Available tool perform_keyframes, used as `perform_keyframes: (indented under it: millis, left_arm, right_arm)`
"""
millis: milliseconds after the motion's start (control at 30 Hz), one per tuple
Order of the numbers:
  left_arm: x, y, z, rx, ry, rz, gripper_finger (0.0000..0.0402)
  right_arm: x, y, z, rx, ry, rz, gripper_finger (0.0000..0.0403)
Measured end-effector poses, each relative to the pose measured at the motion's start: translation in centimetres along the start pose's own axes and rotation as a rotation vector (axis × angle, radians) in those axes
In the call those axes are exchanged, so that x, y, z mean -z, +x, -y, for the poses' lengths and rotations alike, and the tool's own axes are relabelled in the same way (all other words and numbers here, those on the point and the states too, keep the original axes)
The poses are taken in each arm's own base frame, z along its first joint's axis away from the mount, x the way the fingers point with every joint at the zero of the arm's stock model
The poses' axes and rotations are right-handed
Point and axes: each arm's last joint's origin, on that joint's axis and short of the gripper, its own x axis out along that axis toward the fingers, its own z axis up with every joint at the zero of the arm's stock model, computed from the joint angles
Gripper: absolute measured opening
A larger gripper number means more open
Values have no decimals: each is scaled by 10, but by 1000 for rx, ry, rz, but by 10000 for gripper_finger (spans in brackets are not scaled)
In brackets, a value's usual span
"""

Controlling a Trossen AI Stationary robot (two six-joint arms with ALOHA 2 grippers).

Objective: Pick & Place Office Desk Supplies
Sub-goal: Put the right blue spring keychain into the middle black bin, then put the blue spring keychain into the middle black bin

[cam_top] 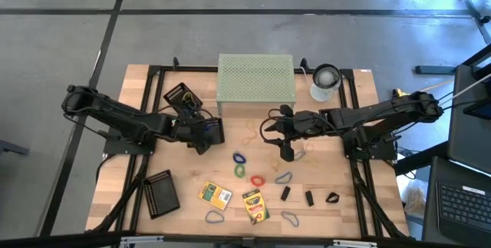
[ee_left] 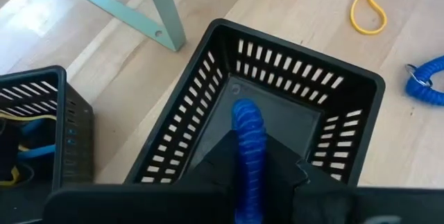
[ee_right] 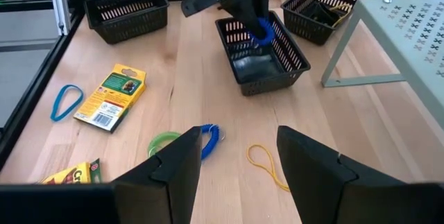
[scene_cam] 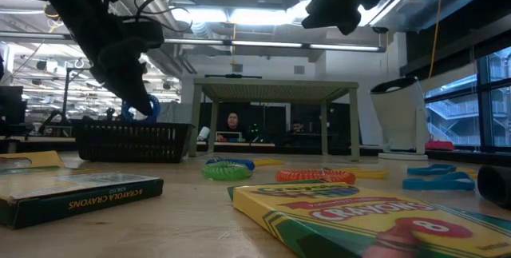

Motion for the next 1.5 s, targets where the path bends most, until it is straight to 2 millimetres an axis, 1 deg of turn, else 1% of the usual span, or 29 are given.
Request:
perform_keyframes:
  millis: [200, 500, 600, 733, 933, 1033, 1100, 1200, 1333, 1500]
  left_arm:
    - [0, 0, 0, -8, -3, 7, 57]
    - [-1, 0, -1, -23, -1, 19, 98]
    - [-2, 0, 0, -17, -10, 39, 110]
    - [-10, -1, 7, 68, 34, 99, 119]
    - [-23, -9, 26, 255, 207, 255, 125]
    - [-25, -15, 34, 300, 276, 326, 125]
    - [-26, -15, 41, 311, 287, 364, 125]
    - [-21, -5, 52, 310, 318, 363, 125]
    - [-13, 16, 66, 338, 420, 333, 125]
    - [-8, 40, 76, 391, 447, 313, 125]
  right_arm:
    - [0, 0, 0, 0, 0, 0, 192]
    - [0, 0, 0, 0, 0, -1, 192]
    - [2, 5, 0, 2, -2, -16, 192]
    - [9, 18, -1, 8, -8, -59, 192]
    - [23, 46, -2, 16, -47, -125, 192]
    - [32, 61, -3, 10, -87, -158, 192]
    - [38, 68, -3, 12, -107, -187, 192]
    - [42, 73, -3, 14, -109, -206, 192]
    - [41, 73, -3, 14, -106, -197, 192]
    - [40, 71, -3, 14, -101, -191, 192]
